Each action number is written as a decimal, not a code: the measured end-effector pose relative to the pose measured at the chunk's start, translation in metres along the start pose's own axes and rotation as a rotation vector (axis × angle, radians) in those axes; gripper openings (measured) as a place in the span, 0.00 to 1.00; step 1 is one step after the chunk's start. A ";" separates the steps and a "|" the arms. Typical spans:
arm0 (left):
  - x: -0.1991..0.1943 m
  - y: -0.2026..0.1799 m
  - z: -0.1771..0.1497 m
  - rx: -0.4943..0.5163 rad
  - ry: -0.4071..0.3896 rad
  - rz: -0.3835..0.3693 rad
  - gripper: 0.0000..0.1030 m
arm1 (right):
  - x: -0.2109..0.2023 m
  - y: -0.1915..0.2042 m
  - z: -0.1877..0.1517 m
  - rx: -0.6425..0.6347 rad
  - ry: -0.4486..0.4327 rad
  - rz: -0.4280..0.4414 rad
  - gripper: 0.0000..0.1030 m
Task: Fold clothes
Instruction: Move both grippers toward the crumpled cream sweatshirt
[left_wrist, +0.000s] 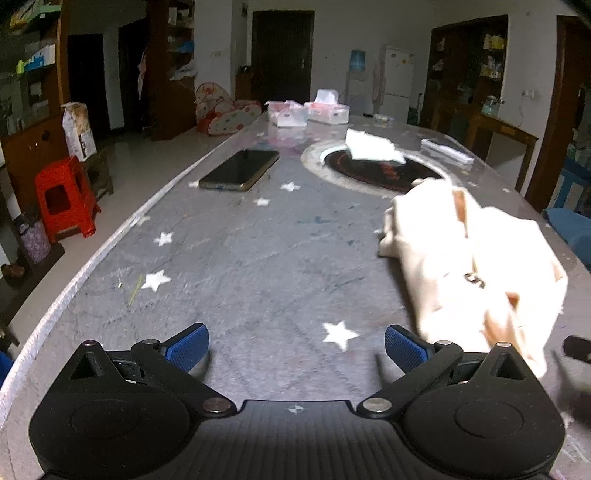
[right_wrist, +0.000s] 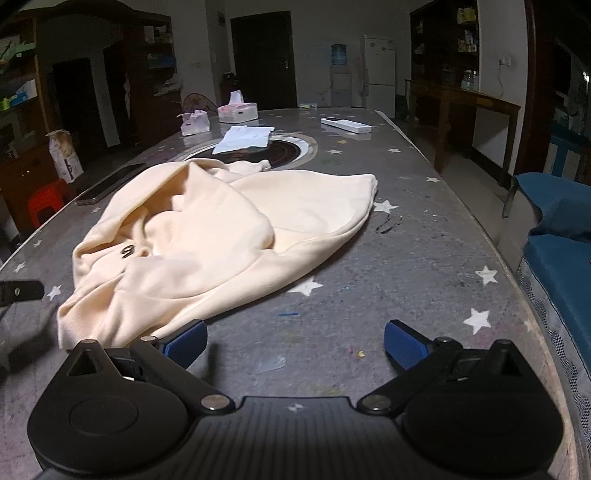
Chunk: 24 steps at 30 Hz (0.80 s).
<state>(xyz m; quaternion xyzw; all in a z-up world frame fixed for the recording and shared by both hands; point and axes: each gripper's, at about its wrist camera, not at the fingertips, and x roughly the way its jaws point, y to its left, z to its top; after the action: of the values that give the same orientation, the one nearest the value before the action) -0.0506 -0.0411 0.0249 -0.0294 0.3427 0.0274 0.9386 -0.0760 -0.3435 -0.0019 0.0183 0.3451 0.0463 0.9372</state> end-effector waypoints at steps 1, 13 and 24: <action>-0.002 -0.001 0.001 -0.001 -0.003 -0.006 1.00 | -0.001 0.001 0.000 -0.003 0.000 0.003 1.00; -0.020 -0.020 0.006 0.015 -0.013 -0.072 1.00 | -0.015 0.016 -0.001 -0.033 -0.007 0.011 1.00; -0.025 -0.034 0.003 0.046 0.012 -0.084 1.00 | -0.022 0.025 -0.002 -0.052 -0.009 0.019 1.00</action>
<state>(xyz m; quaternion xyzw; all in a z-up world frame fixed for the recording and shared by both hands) -0.0653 -0.0753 0.0441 -0.0221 0.3474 -0.0201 0.9372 -0.0961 -0.3213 0.0123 -0.0024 0.3395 0.0642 0.9384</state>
